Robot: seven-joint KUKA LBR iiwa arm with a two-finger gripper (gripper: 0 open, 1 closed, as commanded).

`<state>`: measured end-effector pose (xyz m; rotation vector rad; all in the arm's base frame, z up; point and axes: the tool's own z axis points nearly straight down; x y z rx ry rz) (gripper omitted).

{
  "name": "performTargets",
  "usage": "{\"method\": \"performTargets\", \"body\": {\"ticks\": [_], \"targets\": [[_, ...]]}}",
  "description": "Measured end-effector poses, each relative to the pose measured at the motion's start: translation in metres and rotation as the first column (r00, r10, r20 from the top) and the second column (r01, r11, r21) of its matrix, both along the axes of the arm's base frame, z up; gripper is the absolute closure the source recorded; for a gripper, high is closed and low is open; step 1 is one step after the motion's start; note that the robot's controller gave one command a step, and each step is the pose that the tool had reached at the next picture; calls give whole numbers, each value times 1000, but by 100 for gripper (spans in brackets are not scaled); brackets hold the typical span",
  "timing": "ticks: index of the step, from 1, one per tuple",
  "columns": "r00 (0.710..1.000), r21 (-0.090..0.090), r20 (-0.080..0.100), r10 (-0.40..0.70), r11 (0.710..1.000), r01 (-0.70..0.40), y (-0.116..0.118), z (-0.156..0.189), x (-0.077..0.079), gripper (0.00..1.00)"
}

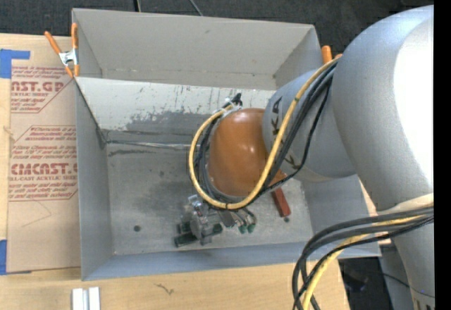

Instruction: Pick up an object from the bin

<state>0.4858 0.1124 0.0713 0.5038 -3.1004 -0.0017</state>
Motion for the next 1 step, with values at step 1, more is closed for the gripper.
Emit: {"method": "performTargets", "body": {"ticks": [1], "targets": [[1000, 0, 2, -1, 1000, 1, 0, 12, 0, 100]]}}
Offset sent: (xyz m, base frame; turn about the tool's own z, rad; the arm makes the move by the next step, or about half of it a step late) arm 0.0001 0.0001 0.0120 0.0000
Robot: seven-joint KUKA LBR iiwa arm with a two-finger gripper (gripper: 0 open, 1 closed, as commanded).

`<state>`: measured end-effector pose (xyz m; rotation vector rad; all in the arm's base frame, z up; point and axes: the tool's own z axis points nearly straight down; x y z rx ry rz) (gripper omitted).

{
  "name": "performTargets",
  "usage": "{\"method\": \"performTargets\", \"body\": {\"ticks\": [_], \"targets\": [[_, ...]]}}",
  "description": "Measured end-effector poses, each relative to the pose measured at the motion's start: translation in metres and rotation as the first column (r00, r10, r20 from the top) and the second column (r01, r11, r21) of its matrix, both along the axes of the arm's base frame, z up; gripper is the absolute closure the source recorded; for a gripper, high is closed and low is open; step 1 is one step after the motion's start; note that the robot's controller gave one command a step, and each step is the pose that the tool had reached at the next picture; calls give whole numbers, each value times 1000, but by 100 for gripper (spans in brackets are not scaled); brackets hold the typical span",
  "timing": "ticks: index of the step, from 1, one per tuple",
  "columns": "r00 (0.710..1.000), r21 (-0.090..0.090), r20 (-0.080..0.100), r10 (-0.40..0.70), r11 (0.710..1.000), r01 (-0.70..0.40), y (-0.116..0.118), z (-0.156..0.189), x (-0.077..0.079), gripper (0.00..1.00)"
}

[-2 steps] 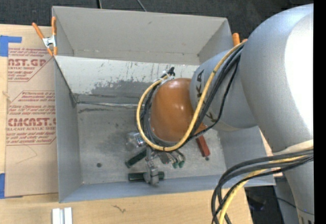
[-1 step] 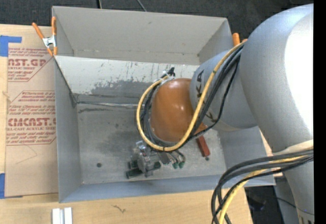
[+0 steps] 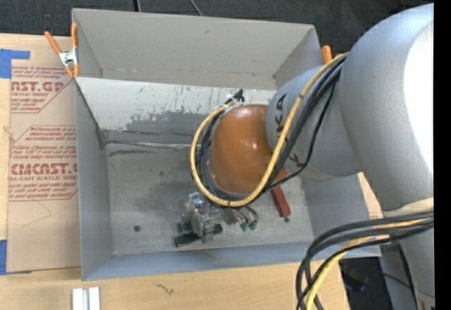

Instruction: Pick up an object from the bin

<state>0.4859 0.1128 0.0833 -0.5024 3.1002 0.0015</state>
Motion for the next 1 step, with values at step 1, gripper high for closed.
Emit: {"method": "performTargets", "body": {"ticks": [1], "targets": [[1000, 0, 1, 0, 1000, 0, 0, 18, 0, 100]]}}
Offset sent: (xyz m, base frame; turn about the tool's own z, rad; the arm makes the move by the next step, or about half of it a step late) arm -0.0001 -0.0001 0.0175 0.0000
